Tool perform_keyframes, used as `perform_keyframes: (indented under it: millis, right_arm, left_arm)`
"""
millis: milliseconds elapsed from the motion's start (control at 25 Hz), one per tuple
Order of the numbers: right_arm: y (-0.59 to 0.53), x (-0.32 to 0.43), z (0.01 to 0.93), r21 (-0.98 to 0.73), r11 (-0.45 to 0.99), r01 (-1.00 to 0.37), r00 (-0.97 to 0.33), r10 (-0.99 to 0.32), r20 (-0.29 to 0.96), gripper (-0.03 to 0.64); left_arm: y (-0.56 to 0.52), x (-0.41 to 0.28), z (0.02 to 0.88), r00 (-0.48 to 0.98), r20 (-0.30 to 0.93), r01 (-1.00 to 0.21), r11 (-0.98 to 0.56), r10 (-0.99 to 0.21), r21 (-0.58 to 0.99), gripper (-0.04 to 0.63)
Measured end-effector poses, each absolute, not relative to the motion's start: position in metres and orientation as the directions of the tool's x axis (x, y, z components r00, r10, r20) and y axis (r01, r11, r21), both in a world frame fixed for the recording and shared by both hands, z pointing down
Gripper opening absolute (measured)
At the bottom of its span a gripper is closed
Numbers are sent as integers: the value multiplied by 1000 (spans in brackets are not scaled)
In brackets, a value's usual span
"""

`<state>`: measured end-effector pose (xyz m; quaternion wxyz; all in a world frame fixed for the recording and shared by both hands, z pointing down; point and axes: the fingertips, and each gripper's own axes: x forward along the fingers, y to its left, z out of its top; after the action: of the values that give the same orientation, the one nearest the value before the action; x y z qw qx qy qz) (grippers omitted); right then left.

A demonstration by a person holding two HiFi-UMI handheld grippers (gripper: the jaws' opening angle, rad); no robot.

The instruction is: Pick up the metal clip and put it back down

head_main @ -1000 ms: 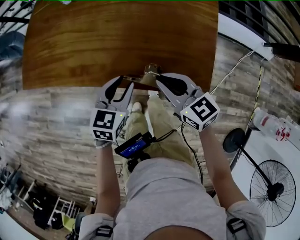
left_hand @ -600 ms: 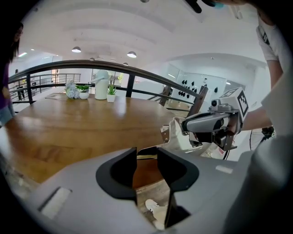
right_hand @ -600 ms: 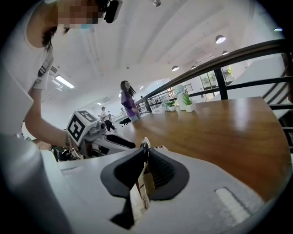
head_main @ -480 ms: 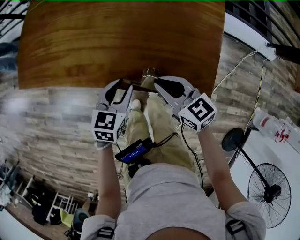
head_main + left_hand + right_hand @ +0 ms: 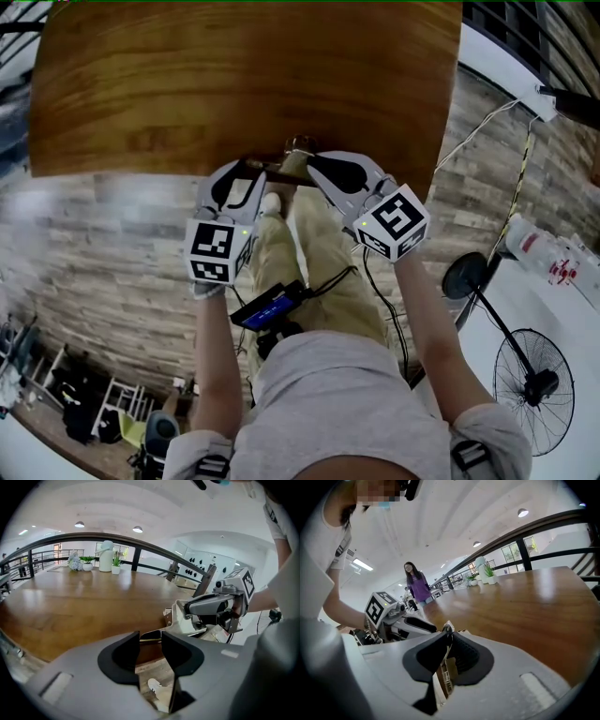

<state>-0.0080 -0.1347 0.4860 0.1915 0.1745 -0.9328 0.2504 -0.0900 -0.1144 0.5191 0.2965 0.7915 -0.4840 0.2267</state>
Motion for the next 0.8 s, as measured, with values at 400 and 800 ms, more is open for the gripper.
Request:
perform_keyframes:
  millis: [400, 800]
  right_arm:
    - [-140, -8, 486, -400, 819, -412, -867, -217, 450, 41]
    - [-146, -5, 494, -350, 843, -409, -838, -196, 509, 61]
  left_arm:
    - [-117, -91, 517, 437, 628, -899, -342, -645, 274, 158]
    - [-110, -93, 508, 433, 615, -901, -344, -659, 265, 173]
